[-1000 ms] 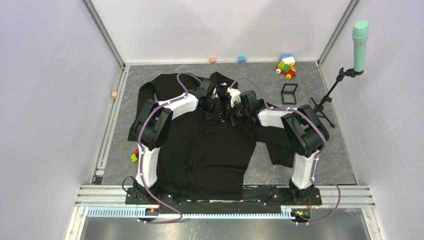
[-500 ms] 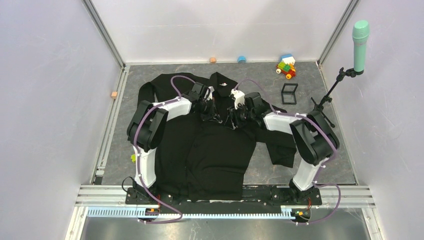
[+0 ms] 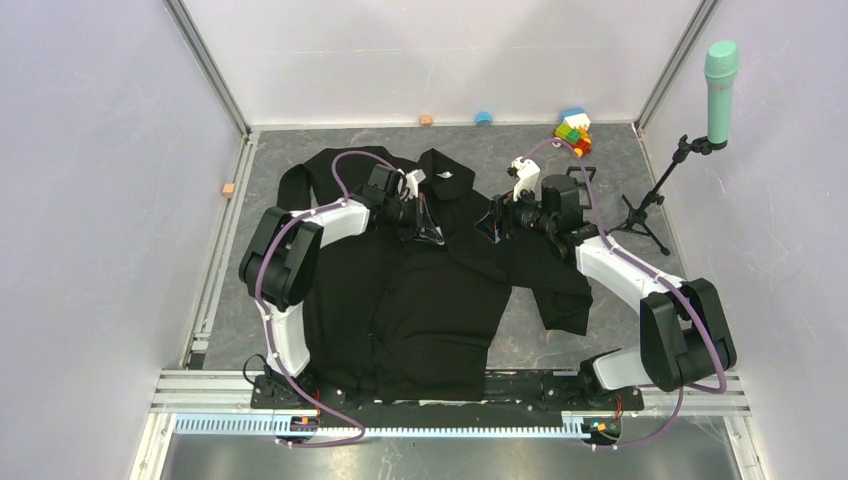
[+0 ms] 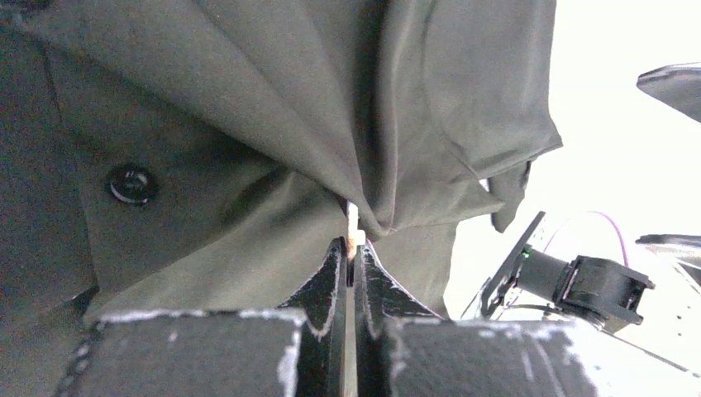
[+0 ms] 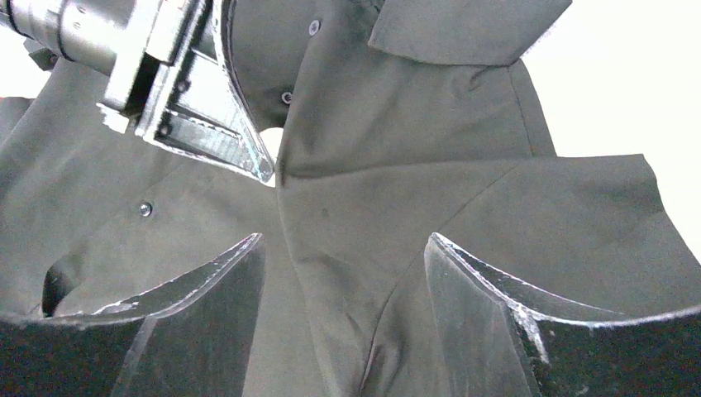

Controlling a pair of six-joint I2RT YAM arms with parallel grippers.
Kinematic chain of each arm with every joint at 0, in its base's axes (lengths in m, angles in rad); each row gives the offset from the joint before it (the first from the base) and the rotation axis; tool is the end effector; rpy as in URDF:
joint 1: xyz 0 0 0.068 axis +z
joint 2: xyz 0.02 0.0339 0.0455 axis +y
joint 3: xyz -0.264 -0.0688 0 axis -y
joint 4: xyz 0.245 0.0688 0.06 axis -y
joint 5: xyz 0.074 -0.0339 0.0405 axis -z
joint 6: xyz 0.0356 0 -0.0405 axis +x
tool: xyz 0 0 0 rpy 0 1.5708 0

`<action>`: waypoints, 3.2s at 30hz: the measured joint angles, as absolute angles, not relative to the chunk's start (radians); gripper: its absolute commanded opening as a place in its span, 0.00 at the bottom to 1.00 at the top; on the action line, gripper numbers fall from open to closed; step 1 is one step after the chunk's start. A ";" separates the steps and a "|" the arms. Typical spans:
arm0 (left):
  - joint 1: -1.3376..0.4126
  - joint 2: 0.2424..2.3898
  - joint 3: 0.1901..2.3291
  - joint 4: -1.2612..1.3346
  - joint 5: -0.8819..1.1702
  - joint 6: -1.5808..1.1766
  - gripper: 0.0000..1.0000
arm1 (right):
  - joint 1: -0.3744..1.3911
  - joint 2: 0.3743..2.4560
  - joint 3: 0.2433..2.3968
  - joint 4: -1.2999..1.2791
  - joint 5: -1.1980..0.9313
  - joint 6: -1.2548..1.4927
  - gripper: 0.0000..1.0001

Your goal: Pin the brooch onto the clothing

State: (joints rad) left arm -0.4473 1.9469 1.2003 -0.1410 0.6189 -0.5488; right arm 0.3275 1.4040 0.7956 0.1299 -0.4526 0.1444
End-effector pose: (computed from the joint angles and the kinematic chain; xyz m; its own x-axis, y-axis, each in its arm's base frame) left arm 0.3540 -0.1927 0.1568 -0.9526 -0.0143 -0.3039 0.2175 0.6664 -0.7132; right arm 0.2844 0.1130 0.2342 -0.5260 -0.0420 -0.8495 -0.5873 0.7404 0.3270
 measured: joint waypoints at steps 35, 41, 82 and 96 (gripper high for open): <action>-0.447 1.438 0.904 -0.251 1.120 -0.408 0.02 | 0.503 1.336 0.763 0.147 -0.949 0.275 0.76; -0.447 1.414 0.904 -0.306 1.164 -0.375 0.02 | 0.572 1.342 0.760 0.160 -0.968 0.300 0.74; -0.503 1.379 0.901 -0.389 1.131 -0.333 0.02 | 0.582 1.478 0.753 0.331 -1.138 0.506 0.34; -0.530 1.379 0.941 -0.471 1.074 -0.286 0.02 | 0.585 1.525 0.805 0.271 -1.195 0.506 0.27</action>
